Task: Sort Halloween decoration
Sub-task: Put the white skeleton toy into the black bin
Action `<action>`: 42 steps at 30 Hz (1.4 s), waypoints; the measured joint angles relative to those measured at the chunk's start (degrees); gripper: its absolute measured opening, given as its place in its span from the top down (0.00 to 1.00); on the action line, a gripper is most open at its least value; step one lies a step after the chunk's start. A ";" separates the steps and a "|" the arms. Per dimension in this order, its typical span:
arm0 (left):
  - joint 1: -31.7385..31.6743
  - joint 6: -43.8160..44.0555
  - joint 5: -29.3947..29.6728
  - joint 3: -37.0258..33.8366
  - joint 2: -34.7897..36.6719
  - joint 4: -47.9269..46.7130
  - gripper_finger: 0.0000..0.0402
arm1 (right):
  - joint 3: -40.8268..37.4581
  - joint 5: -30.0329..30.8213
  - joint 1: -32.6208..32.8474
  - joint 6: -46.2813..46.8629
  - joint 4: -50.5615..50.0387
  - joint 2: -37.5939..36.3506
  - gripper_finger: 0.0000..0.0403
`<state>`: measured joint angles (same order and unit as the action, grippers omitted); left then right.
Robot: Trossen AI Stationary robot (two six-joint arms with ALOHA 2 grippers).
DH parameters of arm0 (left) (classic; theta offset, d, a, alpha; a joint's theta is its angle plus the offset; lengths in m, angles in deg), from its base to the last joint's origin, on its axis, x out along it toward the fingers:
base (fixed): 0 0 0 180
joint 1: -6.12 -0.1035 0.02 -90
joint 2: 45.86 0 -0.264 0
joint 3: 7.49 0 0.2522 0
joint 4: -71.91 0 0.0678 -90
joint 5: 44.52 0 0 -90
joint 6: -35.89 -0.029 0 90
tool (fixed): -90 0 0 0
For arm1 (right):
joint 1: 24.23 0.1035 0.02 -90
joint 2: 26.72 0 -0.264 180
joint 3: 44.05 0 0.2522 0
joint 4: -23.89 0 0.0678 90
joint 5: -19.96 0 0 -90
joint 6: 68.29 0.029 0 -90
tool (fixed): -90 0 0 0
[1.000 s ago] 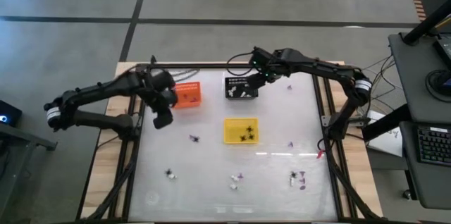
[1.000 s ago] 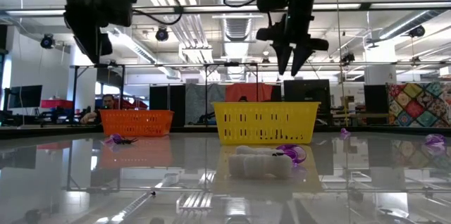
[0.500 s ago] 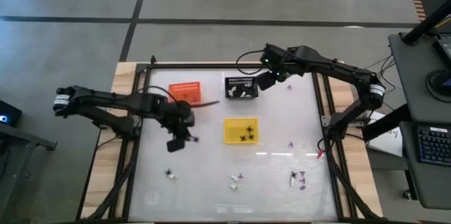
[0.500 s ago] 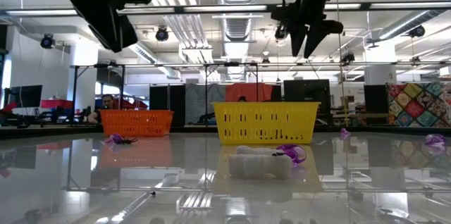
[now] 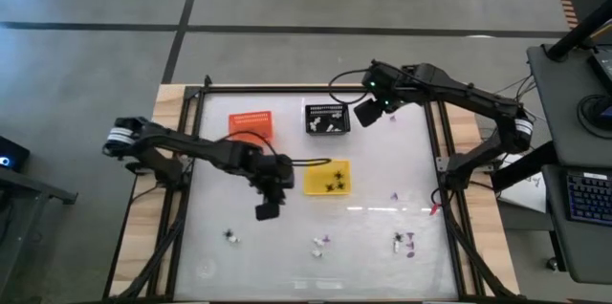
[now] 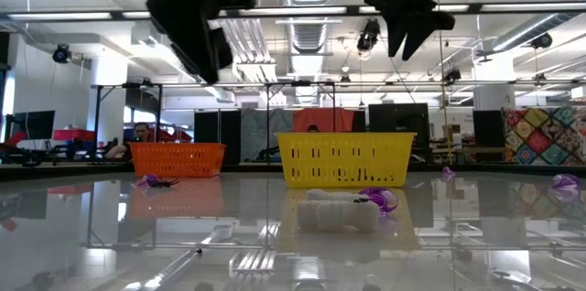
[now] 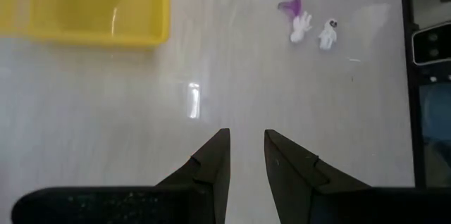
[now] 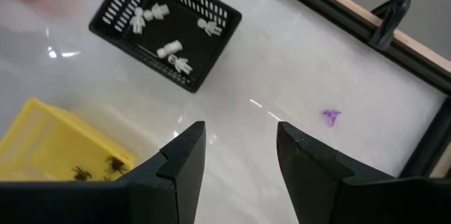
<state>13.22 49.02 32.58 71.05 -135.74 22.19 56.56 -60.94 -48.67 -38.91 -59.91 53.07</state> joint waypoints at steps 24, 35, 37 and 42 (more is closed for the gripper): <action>9.39 -6.68 5.30 18.58 -22.67 -1.59 0.71 | -0.42 0.13 5.47 4.11 -3.40 -2.47 0.59; 10.72 -9.09 4.22 25.30 -30.20 0.41 0.72 | -0.42 0.07 6.62 5.78 -3.24 -2.47 0.59; 10.99 -9.11 2.88 25.69 -31.31 1.86 0.72 | -0.42 0.07 7.08 6.11 -3.23 -2.47 0.59; 11.09 -8.72 1.41 25.70 -32.70 3.97 0.72 | -0.44 0.04 8.11 6.82 -3.21 -2.47 0.59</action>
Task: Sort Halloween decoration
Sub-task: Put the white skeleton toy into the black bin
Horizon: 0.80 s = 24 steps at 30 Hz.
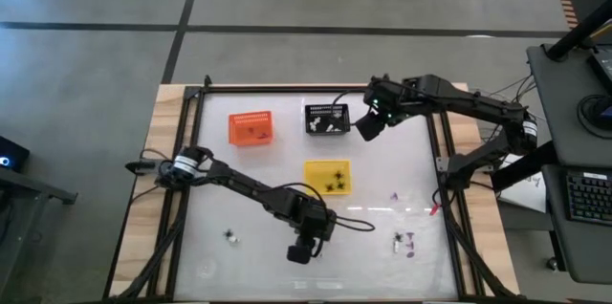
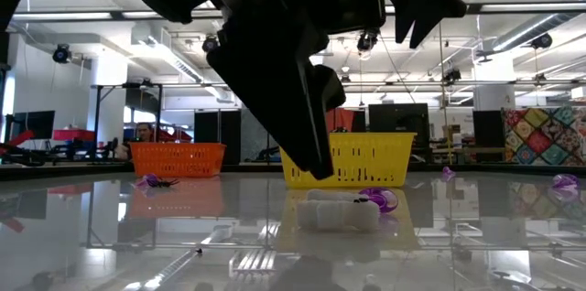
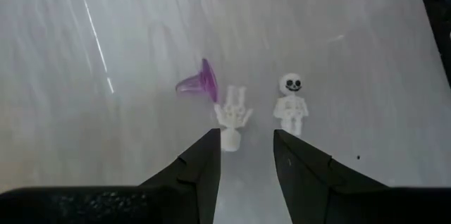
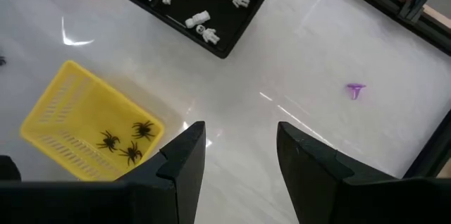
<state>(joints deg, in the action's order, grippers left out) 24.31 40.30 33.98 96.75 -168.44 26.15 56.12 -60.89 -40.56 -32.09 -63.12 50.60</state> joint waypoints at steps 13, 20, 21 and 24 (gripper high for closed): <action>-0.32 -2.20 -0.61 -0.17 -0.07 0.83 0.72 | -0.07 0.00 2.62 0.90 0.07 0.00 0.59; -0.46 -1.42 -2.40 -2.31 -0.07 2.52 0.72 | -0.07 0.02 2.73 1.90 0.22 0.00 0.59; -0.46 -0.84 -2.74 -2.89 -0.07 3.55 0.72 | -0.07 0.02 2.73 1.93 0.22 0.00 0.59; -0.50 -0.22 -3.00 -3.36 -0.07 5.67 0.72 | -0.07 0.02 2.73 1.89 0.24 0.00 0.59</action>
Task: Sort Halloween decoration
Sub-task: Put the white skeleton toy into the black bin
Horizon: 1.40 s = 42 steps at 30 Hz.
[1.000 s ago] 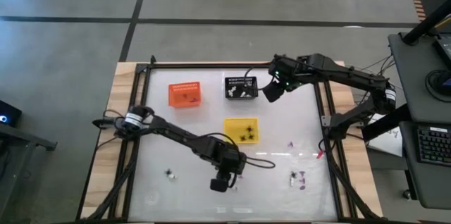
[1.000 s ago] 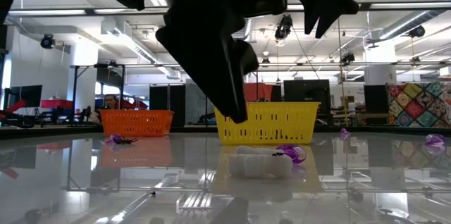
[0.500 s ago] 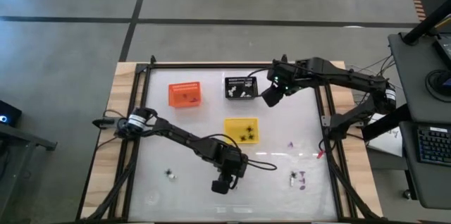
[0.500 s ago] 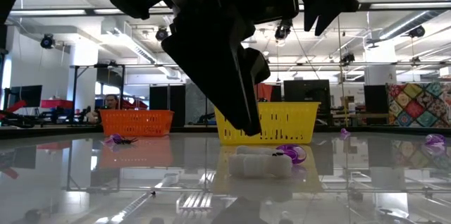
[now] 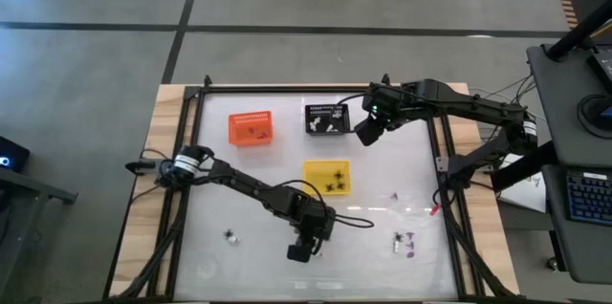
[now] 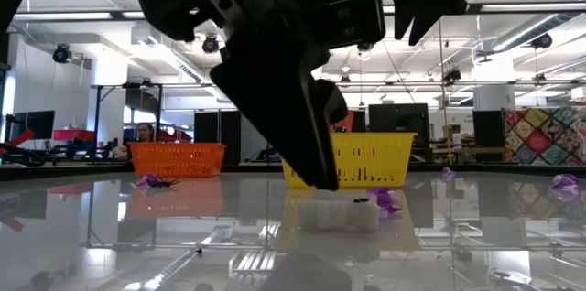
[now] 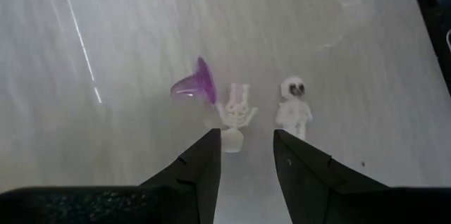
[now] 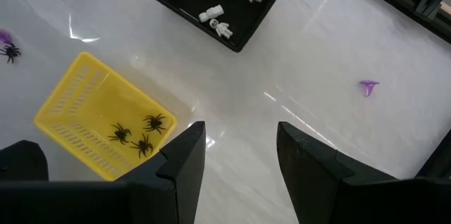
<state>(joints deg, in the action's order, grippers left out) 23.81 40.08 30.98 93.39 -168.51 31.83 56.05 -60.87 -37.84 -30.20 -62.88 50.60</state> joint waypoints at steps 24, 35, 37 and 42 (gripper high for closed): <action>-1.69 0.14 -4.48 -0.51 -2.78 2.88 0.96 | 0.00 0.50 0.00 -0.78 0.00 0.00 0.59; -2.39 -0.22 -4.19 -0.75 0.54 -5.97 1.00 | 0.00 1.15 0.00 -1.64 -0.02 0.00 0.59; -2.57 -0.23 -2.97 -0.75 1.83 -8.29 1.00 | 0.00 1.44 -0.02 -1.66 -0.07 0.00 0.59; -3.01 -0.27 -1.00 -0.75 4.44 -11.28 1.00 | 0.00 1.53 0.00 -2.12 -0.07 0.00 0.59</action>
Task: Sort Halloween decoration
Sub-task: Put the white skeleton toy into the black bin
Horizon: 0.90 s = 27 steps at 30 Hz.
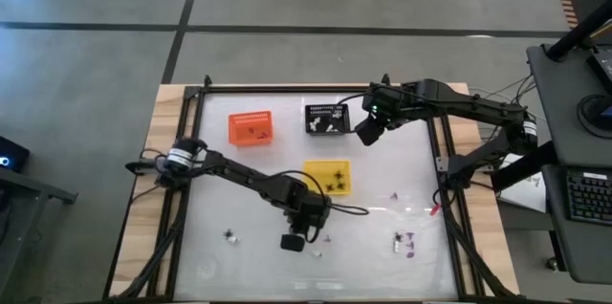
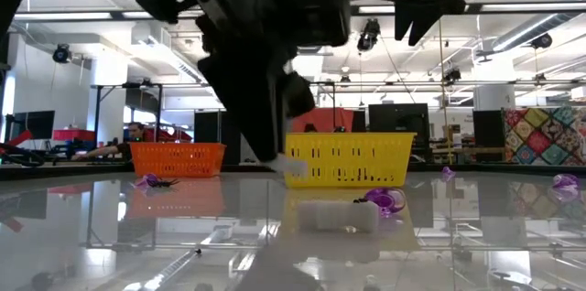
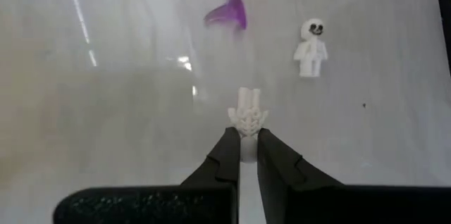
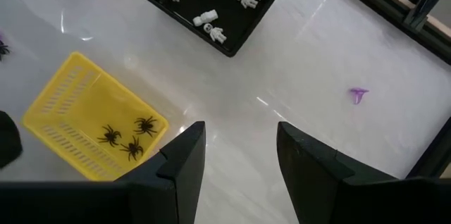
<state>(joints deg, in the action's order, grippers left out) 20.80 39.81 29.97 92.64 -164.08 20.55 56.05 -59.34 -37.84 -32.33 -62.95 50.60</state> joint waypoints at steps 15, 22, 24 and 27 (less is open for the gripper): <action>-8.97 -7.92 3.83 0.09 8.54 -14.60 1.00 | -0.89 0.04 -0.02 -3.46 -0.54 0.00 0.59; -18.52 -15.42 5.95 0.11 12.02 -15.17 1.00 | -2.63 0.44 -0.02 -2.57 -0.59 0.00 0.59; -21.93 -17.69 6.06 0.11 12.52 -15.28 1.00 | -3.04 0.49 -0.04 -1.62 -0.52 0.00 0.59; -26.65 -21.32 6.07 0.11 12.72 -15.00 1.00 | -3.17 0.52 -0.02 -0.38 -0.59 0.00 0.59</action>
<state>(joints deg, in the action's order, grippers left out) -5.86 18.49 36.05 92.75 -151.35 5.55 52.89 -58.82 -37.86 -32.70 -63.53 50.60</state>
